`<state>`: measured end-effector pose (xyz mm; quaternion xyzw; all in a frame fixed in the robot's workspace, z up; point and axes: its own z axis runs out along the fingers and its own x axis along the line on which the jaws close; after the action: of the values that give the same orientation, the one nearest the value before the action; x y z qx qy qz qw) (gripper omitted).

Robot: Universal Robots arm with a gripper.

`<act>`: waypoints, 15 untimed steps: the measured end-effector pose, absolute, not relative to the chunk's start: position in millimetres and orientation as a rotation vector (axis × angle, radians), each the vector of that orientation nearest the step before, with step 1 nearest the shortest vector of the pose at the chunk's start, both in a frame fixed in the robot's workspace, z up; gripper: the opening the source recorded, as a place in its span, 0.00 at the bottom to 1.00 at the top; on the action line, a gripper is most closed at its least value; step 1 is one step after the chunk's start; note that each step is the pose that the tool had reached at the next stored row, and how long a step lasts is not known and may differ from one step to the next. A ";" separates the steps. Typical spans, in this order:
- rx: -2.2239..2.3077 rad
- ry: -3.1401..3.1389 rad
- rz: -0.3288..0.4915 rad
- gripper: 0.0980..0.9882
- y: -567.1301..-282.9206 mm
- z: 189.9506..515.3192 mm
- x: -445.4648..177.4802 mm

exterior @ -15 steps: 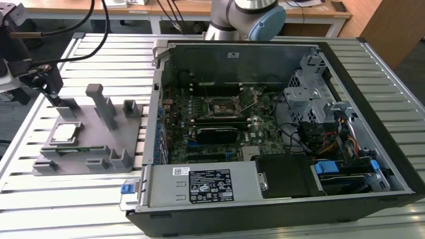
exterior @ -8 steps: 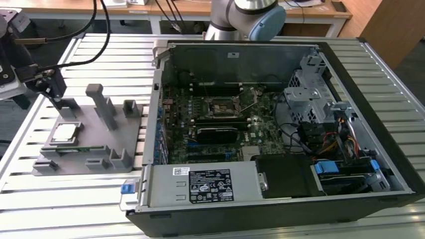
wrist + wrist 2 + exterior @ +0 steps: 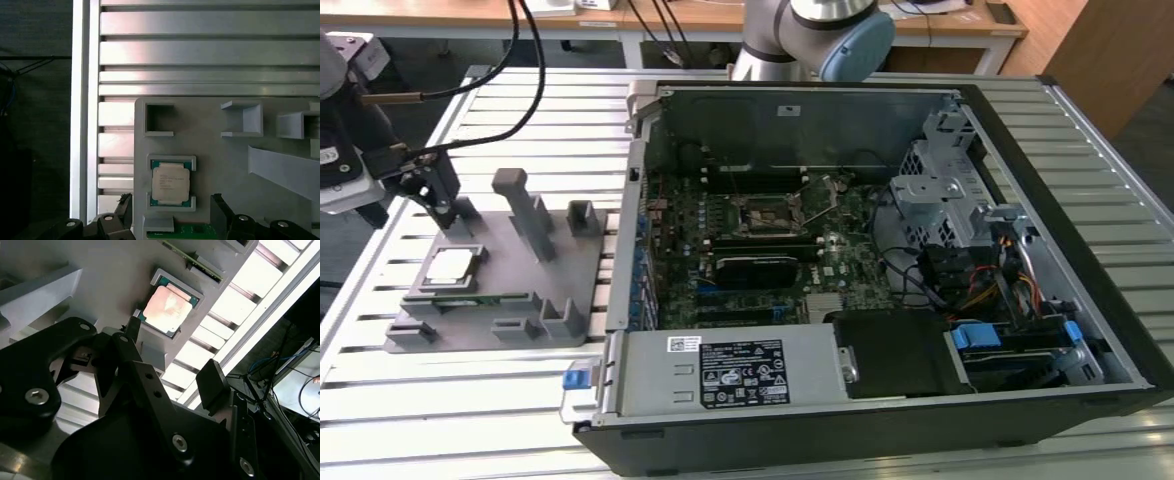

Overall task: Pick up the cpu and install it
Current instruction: 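Pick up the cpu and move it towards the insertion slot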

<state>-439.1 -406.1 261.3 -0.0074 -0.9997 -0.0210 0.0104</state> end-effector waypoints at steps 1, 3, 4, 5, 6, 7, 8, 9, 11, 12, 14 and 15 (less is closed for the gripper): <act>-0.023 -3.120 -0.066 0.70 -406.3 259.5 -439.1; -0.023 -3.120 -0.066 0.70 -406.8 255.9 -439.1; -0.023 -3.121 -0.066 0.70 -406.9 254.2 -439.1; -0.023 -3.121 -0.066 0.70 -407.1 252.3 -439.1; -0.023 -3.121 -0.066 0.70 -407.3 250.6 -439.1; -0.023 -3.121 -0.066 0.70 -407.4 248.7 -439.1; -0.023 -3.121 -0.066 0.70 -407.7 246.9 -439.1; -0.023 -3.121 -0.066 0.70 -407.9 245.1 -439.1; -0.023 -3.121 -0.066 0.70 -408.7 241.5 -439.0; -0.023 -3.121 -0.065 0.70 -409.4 239.8 -439.1; -0.023 -3.121 -0.068 0.70 -411.3 236.6 -439.1; -0.023 -3.121 -0.070 0.70 -411.5 234.9 -439.1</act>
<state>-439.1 -411.5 234.9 -0.0073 -0.9997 -0.0225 0.0099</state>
